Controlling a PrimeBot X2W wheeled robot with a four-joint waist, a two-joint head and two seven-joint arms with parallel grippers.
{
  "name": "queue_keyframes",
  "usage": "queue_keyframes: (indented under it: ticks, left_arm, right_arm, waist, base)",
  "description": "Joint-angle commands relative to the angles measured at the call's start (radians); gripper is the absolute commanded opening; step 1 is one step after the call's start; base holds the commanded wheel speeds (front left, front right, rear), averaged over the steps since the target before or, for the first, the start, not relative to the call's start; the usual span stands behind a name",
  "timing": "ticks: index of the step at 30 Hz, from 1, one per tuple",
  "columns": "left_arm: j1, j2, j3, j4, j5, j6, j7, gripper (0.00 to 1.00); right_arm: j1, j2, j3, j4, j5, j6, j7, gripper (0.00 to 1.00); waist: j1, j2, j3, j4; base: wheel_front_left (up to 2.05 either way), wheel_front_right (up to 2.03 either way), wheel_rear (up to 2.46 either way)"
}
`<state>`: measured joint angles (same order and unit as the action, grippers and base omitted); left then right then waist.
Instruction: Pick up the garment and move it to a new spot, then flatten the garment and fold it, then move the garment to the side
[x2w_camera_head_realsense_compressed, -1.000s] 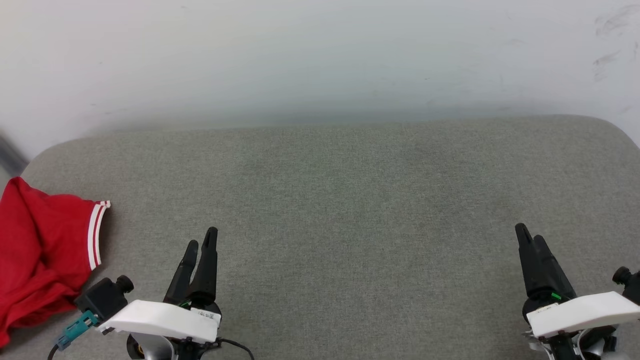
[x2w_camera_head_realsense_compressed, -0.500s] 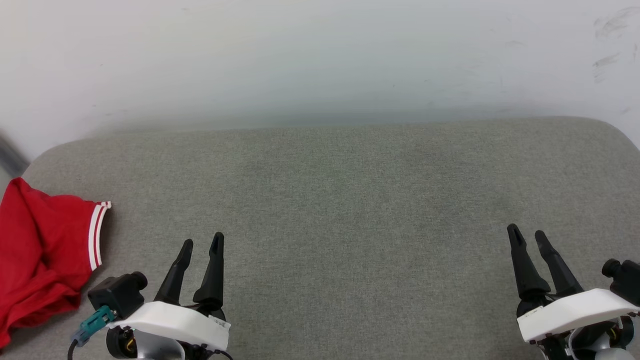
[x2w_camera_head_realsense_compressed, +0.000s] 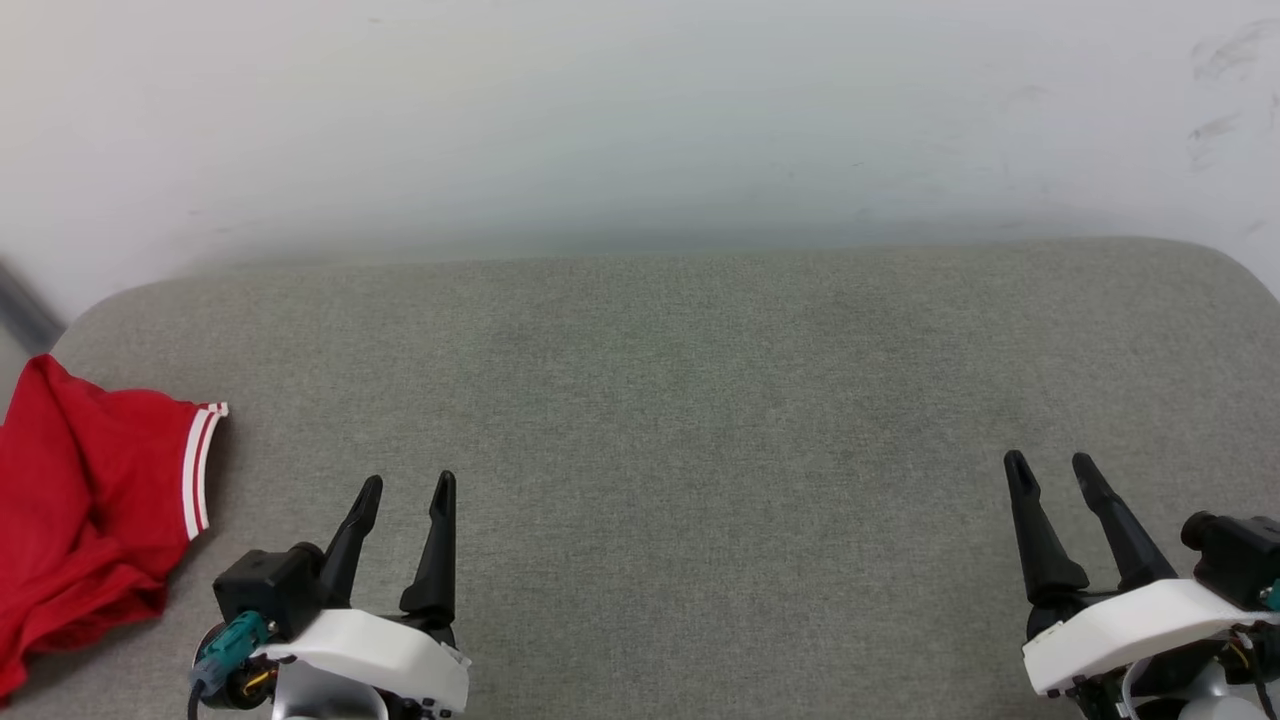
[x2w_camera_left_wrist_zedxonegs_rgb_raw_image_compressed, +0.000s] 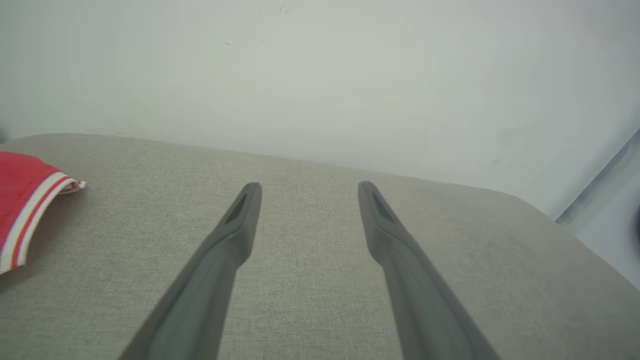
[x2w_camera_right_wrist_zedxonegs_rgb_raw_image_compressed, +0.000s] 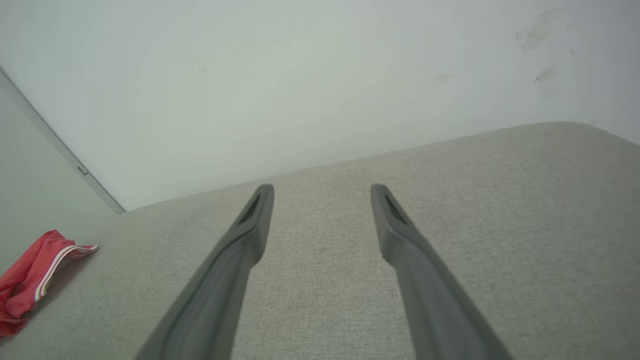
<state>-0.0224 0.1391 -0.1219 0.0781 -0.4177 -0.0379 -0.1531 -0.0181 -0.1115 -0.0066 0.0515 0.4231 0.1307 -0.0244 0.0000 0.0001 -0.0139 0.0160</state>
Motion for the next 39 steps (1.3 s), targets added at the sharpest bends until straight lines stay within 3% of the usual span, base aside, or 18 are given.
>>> queue_keyframes:
  ticks: [1,14,39]
  left_arm:
    - [0.001,0.008,-0.008,-0.009,0.029,0.01,-0.009,1.0]
    - [0.006,0.029,-0.039,0.0,0.129,0.056,-0.04,1.0]
    - [0.007,0.018,-0.056,0.04,0.252,0.052,-0.091,1.0]
  right_arm:
    - [0.002,0.001,0.0,-0.018,-0.034,0.0,0.004,1.0]
    - [0.031,0.023,-0.025,-0.056,-0.184,0.0,0.022,1.0]
    - [0.052,0.06,-0.047,-0.102,-0.336,0.0,0.016,1.0]
  waist:
    - [0.0,-0.0001,0.0,0.001]
    - [0.0,-0.0001,-0.001,0.006]
    - [0.0,-0.0001,-0.004,0.011]
  base:
    - [0.0,0.0,0.0]
    - [0.0,0.0,0.0]
    - [0.0,0.0,0.0]
